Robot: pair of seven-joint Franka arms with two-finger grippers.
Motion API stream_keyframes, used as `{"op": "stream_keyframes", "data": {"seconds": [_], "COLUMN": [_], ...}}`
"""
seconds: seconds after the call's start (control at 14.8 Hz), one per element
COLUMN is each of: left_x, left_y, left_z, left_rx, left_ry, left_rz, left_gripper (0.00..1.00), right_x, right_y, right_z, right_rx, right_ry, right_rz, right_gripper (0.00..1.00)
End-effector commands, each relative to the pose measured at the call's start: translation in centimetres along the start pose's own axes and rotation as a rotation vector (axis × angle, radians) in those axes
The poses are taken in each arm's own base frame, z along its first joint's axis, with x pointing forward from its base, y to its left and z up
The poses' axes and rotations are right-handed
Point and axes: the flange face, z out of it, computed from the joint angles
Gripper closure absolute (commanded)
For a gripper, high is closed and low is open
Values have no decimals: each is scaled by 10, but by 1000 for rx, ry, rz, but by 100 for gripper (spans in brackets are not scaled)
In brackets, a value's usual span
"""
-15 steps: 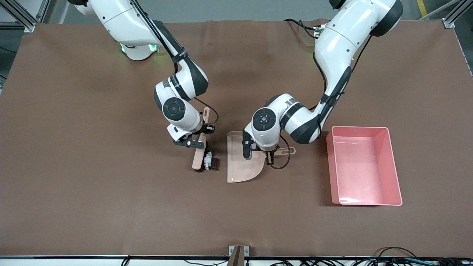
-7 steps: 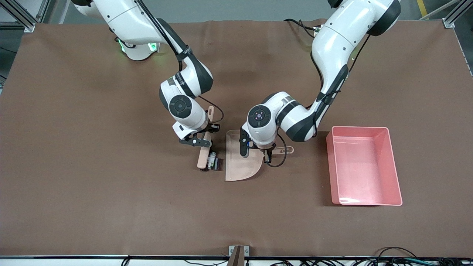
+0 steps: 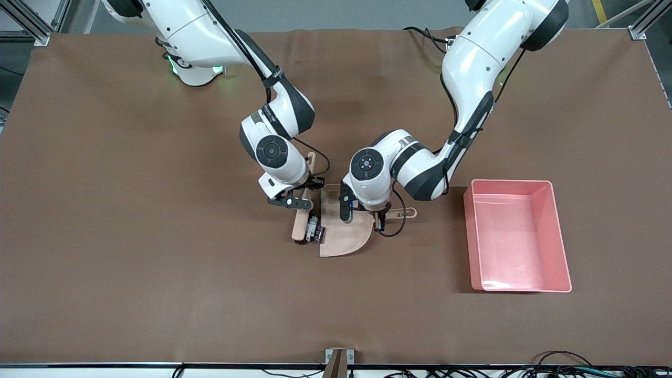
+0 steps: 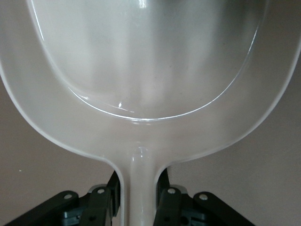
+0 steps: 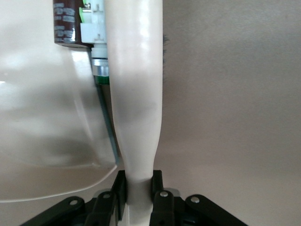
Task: Clean e-waste and dump in bin
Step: 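Sweep the capacitor and switch into the dustpan with the right gripper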
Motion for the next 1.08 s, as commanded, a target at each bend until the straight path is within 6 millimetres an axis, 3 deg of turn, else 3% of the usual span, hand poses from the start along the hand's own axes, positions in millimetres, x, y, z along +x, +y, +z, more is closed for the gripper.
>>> {"op": "stream_keyframes", "data": {"seconds": [0.0,0.47,1.02], "left_x": [4,4,3], "left_y": [0,-1,-2], "left_z": [-2,-1,-1], "left_rx": [11,11,12], "left_ry": [-21,-22,-23], "left_rz": [-2,-3,-2], "left_gripper": [70,70,71], "right_x": [0,-18,-16], "right_y": [-23,-53,-77], "right_z": [-5,17,-15], "right_rx": [16,16,77], "right_ry": [15,14,41], "right_rz": [40,60,101], "right_gripper": [100,100,100]}}
